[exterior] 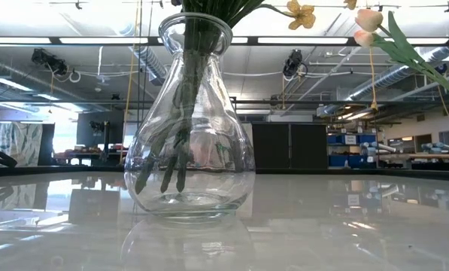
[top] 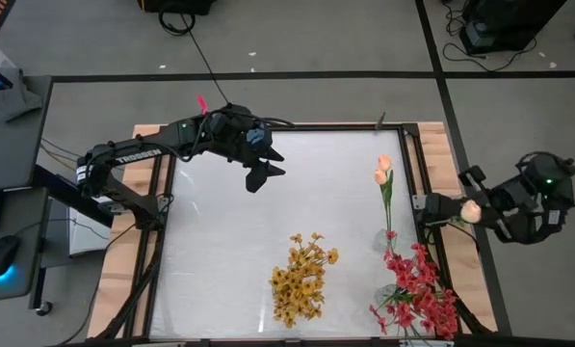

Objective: Sort flowers into vase by color
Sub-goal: Put the light pink flower into the top transparent vase

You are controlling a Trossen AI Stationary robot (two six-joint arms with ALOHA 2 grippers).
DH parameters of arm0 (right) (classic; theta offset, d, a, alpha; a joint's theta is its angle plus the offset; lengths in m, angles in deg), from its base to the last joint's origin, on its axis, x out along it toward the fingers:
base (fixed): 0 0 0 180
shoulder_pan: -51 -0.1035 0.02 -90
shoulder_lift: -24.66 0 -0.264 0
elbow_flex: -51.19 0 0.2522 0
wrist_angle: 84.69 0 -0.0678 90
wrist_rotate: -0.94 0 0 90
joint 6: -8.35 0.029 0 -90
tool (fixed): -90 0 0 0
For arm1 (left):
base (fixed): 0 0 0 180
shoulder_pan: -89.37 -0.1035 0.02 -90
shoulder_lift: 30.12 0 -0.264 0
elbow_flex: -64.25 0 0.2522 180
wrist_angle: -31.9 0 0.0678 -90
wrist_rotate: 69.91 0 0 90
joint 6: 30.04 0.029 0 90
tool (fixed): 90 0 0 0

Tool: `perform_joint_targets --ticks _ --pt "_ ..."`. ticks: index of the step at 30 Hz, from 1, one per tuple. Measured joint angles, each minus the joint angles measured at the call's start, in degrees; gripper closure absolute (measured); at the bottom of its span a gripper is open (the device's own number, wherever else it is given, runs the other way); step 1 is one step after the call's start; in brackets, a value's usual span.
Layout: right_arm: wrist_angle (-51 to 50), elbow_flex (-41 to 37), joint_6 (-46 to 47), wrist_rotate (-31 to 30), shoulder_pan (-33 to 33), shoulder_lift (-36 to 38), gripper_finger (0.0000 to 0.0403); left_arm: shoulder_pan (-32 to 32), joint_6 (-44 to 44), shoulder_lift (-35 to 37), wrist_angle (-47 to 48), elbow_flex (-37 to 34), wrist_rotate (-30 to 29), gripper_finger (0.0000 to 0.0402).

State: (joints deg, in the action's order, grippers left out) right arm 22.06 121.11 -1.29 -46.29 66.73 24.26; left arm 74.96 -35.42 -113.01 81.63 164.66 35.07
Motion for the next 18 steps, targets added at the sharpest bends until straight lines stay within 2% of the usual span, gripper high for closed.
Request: perform_joint_targets --ticks 3,11,18 --pt "1.5 -0.3 -0.8 1.9 -1.3 0.1 0.0389 0.0 0.0 0.0 -0.6 0.0 -0.1 0.0186" --pt "2.6 -0.5 -4.5 1.7 -4.9 0.1 0.0389 0.0 0.0 0.0 -2.4 0.0 -0.2 0.0186" --pt "6.8 -3.9 -4.2 2.1 -7.0 0.1 0.0389 0.0 0.0 0.0 -2.3 0.0 -0.3 0.0186"
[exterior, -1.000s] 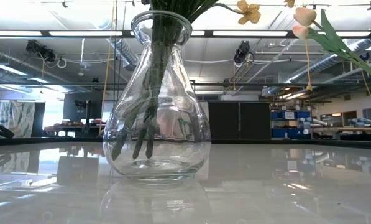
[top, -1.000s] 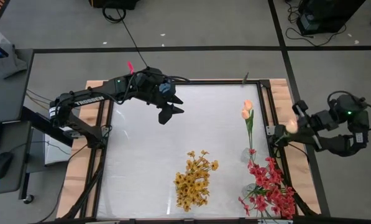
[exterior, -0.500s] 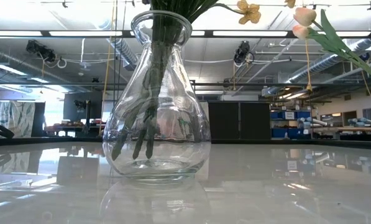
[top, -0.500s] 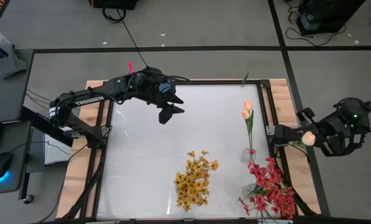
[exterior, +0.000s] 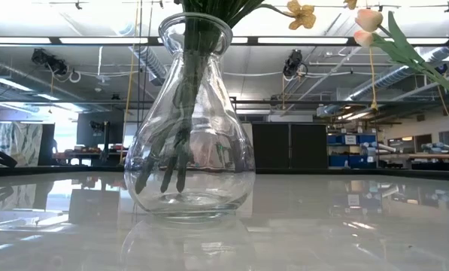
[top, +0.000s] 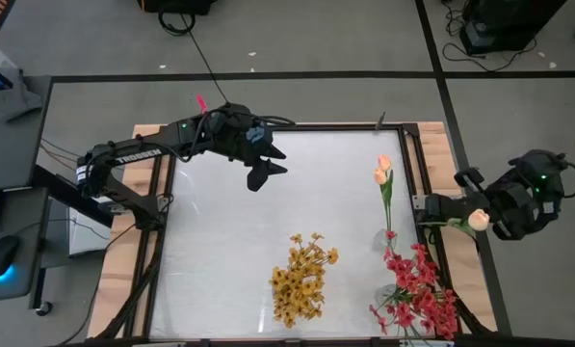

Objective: Sort flowers into vase by color
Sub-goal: Put the light pink flower into the top transparent vase

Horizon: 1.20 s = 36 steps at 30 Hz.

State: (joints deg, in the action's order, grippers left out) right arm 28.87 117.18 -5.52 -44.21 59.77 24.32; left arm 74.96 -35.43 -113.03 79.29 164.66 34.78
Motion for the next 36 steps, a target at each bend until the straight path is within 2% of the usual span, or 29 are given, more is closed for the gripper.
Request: perform_joint_targets --ticks 7,15,36 --pt "7.6 -4.0 0.4 0.1 -0.6 0.0 0.0389 0.0 0.0 0.0 0.0 0.0 0.0 0.0186" --pt "18.0 -8.8 7.2 3.6 -0.6 0.0 0.0389 0.0 0.0 0.0 0.0 0.0 0.0 0.0186" --pt "31.7 -18.1 11.3 6.1 -1.3 0.0 0.0389 0.0 0.0 0.0 0.0 0.0 0.0 0.0186"
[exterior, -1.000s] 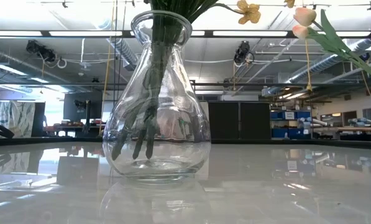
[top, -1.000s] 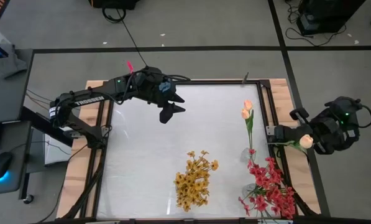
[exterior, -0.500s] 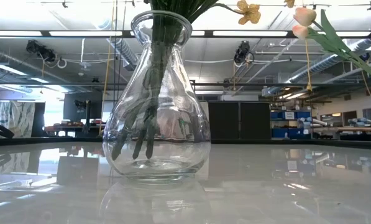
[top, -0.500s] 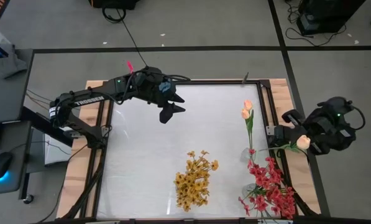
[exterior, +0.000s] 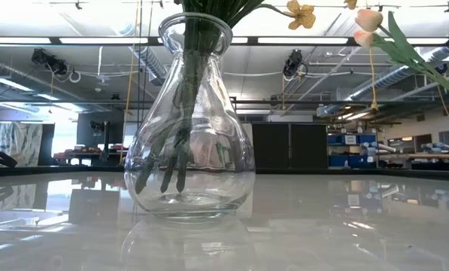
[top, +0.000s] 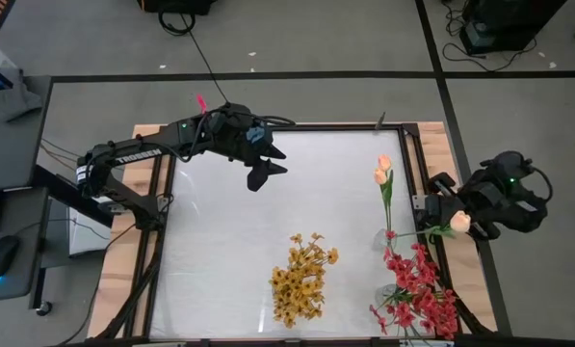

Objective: Sort flowers into vase by color
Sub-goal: Put the light pink flower into the top transparent vase

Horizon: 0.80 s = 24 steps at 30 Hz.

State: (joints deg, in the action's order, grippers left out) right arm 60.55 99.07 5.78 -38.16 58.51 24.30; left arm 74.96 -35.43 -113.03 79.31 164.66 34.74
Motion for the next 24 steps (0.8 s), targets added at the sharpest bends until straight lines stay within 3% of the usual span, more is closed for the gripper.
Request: perform_joint_targets --ticks 24 --pt "-0.1 -4.5 -2.0 -0.8 -1.4 0.0 0.0389 0.0 0.0 0.0 0.0 0.0 0.0 0.0186"
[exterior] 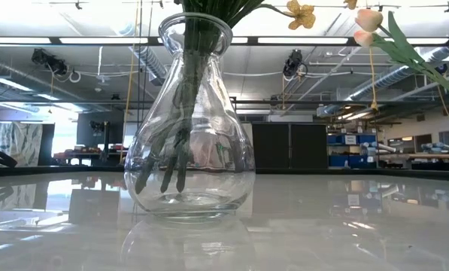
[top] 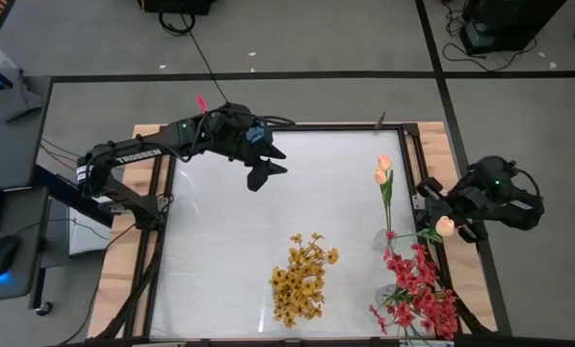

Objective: Sort flowers into vase by color
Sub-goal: Put the light pink flower into the top transparent vase

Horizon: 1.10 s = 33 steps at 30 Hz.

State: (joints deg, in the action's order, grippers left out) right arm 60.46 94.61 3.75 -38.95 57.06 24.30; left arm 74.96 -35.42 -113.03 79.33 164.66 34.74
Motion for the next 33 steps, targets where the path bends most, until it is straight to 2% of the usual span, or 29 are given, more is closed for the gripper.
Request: perform_joint_targets --ticks 27,33 --pt "-3.2 -0.3 2.1 -4.6 0.0 0.0 0.0389 0.0 0.0 0.0 0.0 0.0 0.0 0.0186" --pt "-3.2 -0.3 3.7 -5.5 0.0 0.0 0.0374 0.0 0.0 0.0 0.0 0.0 0.0 0.0186"
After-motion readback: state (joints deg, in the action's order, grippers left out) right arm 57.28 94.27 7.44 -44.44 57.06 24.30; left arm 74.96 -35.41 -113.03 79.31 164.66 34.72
